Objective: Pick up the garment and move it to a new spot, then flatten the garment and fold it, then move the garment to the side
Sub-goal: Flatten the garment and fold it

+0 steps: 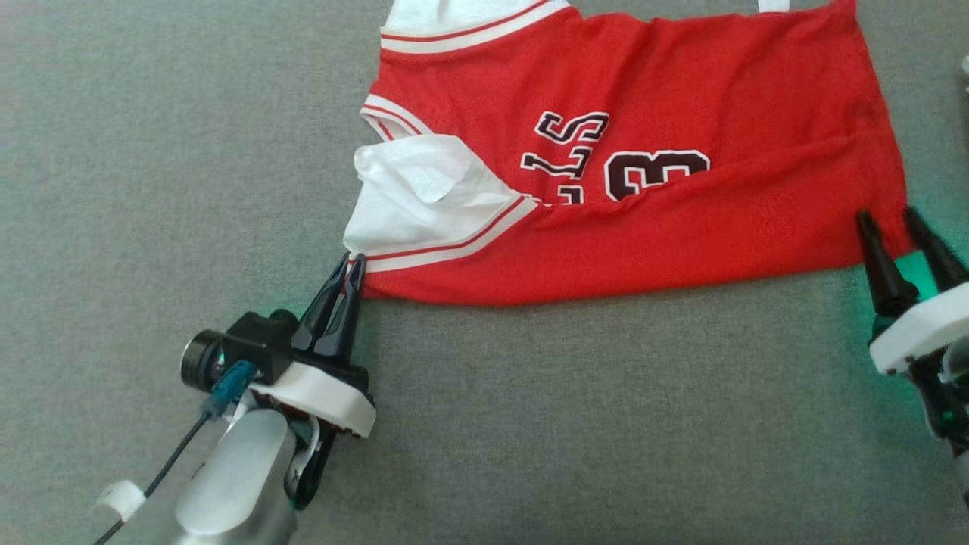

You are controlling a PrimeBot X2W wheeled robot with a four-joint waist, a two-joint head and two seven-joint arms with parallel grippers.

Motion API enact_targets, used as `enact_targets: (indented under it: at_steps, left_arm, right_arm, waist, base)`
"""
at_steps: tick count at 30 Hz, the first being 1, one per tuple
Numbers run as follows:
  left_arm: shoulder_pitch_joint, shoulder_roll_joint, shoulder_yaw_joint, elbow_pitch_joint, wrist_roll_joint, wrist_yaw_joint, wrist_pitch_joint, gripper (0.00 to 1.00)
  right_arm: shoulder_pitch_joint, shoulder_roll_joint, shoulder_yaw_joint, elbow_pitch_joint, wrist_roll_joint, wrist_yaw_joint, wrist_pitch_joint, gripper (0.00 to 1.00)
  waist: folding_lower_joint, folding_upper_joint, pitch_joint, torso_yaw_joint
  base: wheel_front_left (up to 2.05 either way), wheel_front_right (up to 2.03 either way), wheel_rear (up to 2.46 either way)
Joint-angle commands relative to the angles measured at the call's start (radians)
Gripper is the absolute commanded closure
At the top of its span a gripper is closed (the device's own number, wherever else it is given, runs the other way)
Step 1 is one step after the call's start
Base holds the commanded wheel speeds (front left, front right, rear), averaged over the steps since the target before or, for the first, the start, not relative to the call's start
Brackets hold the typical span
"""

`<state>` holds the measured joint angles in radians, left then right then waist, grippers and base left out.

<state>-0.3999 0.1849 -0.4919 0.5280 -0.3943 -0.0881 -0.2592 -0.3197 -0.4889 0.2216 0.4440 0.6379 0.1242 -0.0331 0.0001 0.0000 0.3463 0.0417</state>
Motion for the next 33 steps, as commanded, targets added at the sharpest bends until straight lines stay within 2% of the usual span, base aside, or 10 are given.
enact_targets:
  at_steps: [1, 15, 21, 33]
  left_arm:
    - [-0.012, 0.017, 0.029, -0.033, 0.01, 0.005, -0.003, 1.0]
    - [0.065, 0.031, 0.035, -0.083, 0.003, 0.023, -0.002, 1.0]
    - [0.099, 0.043, 0.032, -0.12, -0.005, 0.032, 0.004, 1.0]
    - [0.339, 0.101, -0.017, -0.339, -0.022, 0.078, 0.116, 1.0]
  right_arm:
    - [0.013, -0.023, 0.005, -0.012, -0.007, 0.007, 0.004, 1.0]
    - [0.089, -0.023, -0.053, 0.016, -0.029, 0.007, 0.021, 1.0]
    - [0.159, -0.058, -0.089, 0.007, -0.023, 0.007, 0.035, 1.0]
    - [0.389, -0.067, -0.163, -0.073, -0.034, 0.007, 0.033, 1.0]
  waist:
    - [-0.0001, 0.0, -0.008, 0.006]
    - [-0.0001, 0.0, -0.055, 0.026]
    - [-0.0001, 0.0, -0.069, 0.038]
    - [-0.0001, 0.0, -0.137, 0.024]
  base:
    - [0.0, 0.0, 0.0]
    - [0.0, 0.0, 0.0]
    - [0.0, 0.0, 0.0]
    - [0.0, 0.0, 0.0]
